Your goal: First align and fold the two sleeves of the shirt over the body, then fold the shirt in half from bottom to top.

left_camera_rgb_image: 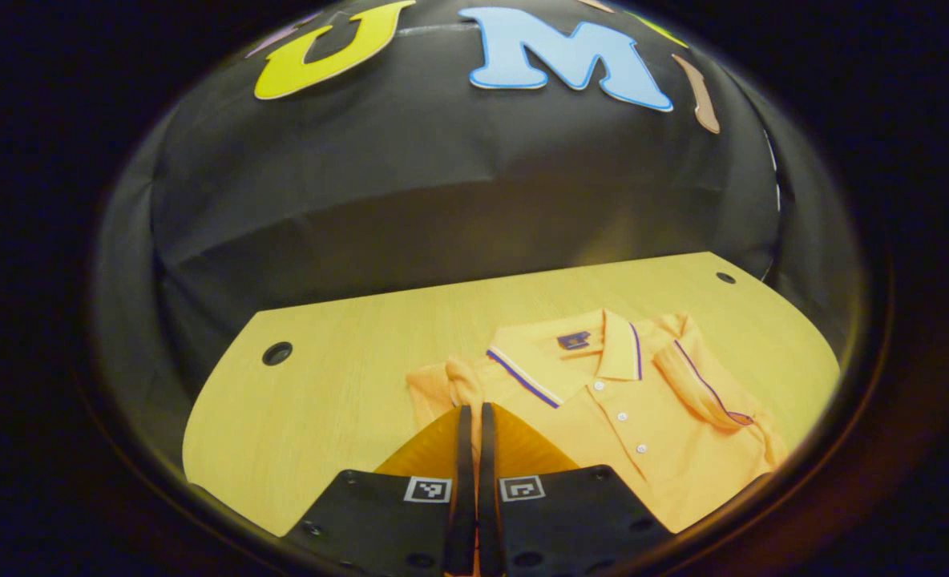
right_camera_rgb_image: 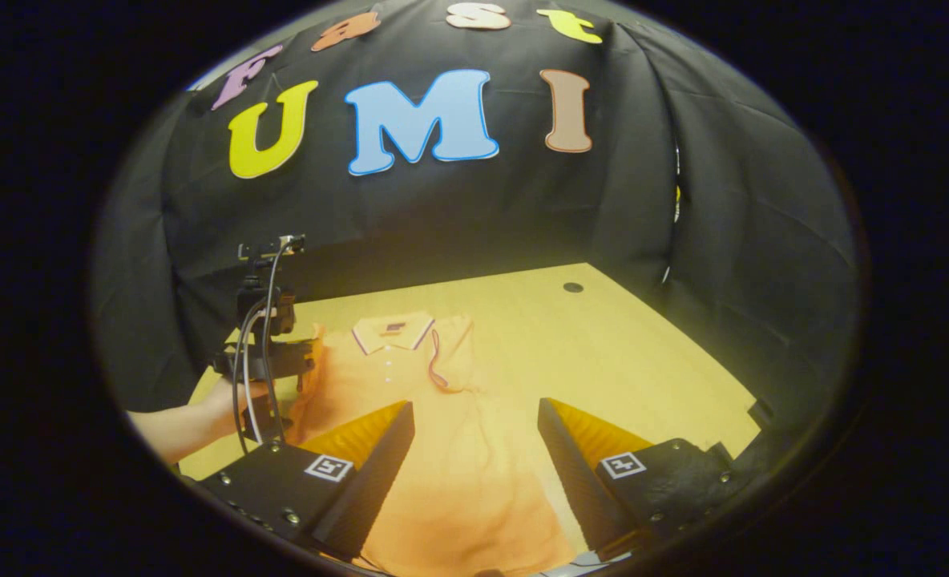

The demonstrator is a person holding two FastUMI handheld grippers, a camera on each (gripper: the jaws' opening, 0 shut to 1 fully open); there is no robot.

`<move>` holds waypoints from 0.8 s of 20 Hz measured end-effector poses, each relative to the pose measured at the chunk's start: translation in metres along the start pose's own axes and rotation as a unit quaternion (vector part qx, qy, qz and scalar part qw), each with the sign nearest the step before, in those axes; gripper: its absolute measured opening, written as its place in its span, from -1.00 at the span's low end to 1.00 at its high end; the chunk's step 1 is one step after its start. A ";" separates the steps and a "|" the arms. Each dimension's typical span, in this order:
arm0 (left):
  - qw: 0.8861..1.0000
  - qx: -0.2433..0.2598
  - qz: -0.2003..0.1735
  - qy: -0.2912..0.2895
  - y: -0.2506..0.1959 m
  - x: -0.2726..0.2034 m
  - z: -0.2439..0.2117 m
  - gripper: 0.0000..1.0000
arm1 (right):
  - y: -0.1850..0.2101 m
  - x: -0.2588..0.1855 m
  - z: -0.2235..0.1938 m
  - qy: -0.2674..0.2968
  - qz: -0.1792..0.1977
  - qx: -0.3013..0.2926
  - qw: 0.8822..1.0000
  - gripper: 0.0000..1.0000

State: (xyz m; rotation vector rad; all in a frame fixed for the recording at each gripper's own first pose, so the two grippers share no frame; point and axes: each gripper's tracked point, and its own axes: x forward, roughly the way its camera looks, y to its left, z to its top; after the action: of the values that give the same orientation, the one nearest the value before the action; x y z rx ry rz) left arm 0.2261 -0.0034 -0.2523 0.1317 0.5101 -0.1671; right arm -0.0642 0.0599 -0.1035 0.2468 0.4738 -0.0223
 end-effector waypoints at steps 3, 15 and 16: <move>1.000 0.007 0.002 0.006 -0.005 -0.001 -0.001 -0.78 | 0.001 -0.003 0.000 0.001 0.007 -0.008 1.000 0.92; 0.999 -0.016 -0.024 0.020 -0.027 -0.028 -0.013 0.27 | -0.010 -0.012 -0.008 -0.001 0.023 -0.027 0.999 0.92; 0.999 -0.019 -0.026 0.018 -0.028 -0.036 -0.013 0.35 | -0.011 -0.012 -0.010 0.000 0.024 -0.029 0.999 0.92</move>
State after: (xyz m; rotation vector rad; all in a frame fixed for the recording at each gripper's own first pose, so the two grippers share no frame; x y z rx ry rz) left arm 0.1841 -0.0244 -0.2482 0.0854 0.5524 -0.2062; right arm -0.0807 0.0512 -0.1094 0.2020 0.4667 0.0388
